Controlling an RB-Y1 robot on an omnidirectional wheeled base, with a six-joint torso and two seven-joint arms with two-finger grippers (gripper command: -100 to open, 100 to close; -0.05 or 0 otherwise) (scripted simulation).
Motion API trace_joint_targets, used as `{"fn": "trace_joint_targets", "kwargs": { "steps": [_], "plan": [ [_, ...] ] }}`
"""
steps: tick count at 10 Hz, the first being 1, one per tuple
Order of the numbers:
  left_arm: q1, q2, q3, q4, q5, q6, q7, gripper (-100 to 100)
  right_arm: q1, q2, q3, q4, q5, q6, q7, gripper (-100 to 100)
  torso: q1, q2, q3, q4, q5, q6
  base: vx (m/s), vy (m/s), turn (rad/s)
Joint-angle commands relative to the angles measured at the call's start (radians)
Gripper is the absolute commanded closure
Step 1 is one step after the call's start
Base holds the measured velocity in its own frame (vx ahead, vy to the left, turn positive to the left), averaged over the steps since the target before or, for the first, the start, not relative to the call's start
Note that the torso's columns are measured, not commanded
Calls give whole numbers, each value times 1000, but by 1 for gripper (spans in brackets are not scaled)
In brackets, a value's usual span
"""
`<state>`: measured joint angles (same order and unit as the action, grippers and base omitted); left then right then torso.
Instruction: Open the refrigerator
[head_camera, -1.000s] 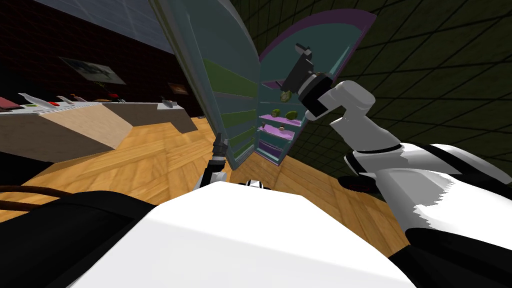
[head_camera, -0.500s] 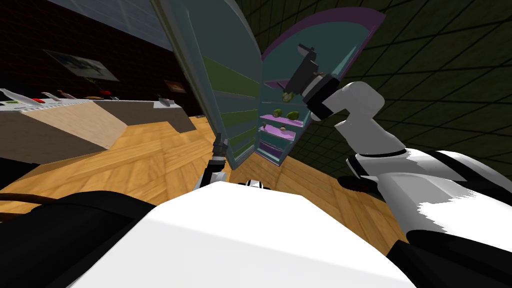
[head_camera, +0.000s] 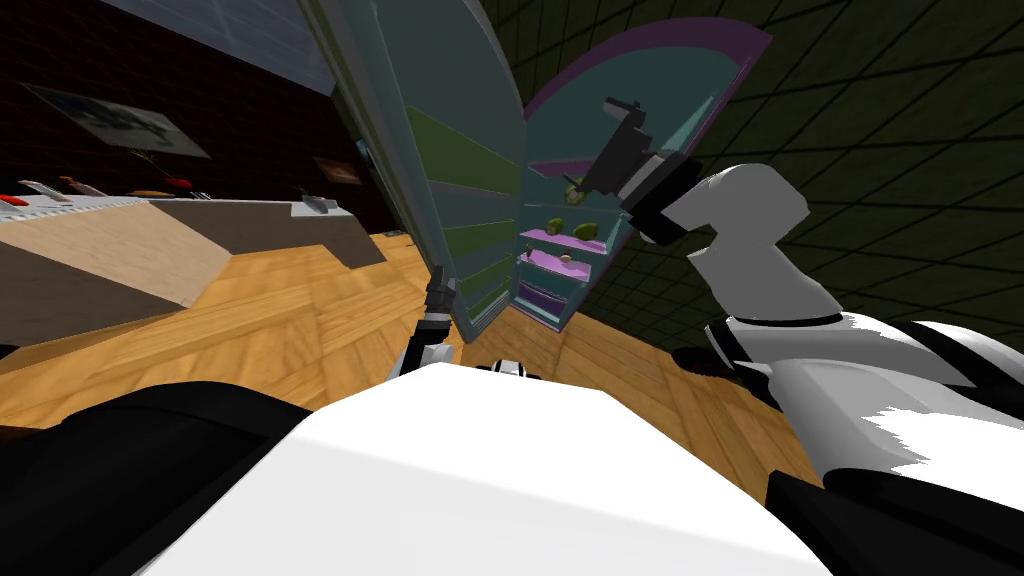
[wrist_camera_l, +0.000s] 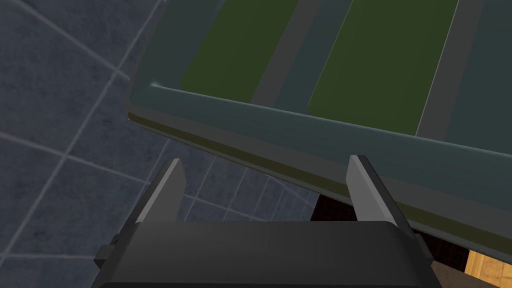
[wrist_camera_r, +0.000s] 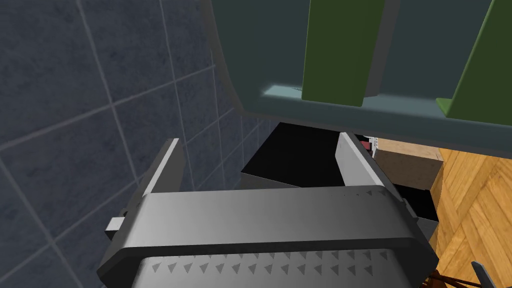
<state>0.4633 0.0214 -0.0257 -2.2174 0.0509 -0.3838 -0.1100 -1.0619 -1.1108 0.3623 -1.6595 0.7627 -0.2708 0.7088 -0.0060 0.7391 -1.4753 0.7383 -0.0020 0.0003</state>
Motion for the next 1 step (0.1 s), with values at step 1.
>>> {"fn": "trace_joint_targets", "kwargs": {
  "steps": [1],
  "plan": [
    [0, 0, 0, 0, 0, 0, 0, 0, 50, -49, -51, -33, 80, -60, -73, -100, 1, 0, 0, 0, 0, 0, 56, 132, -235]
  ]
}}
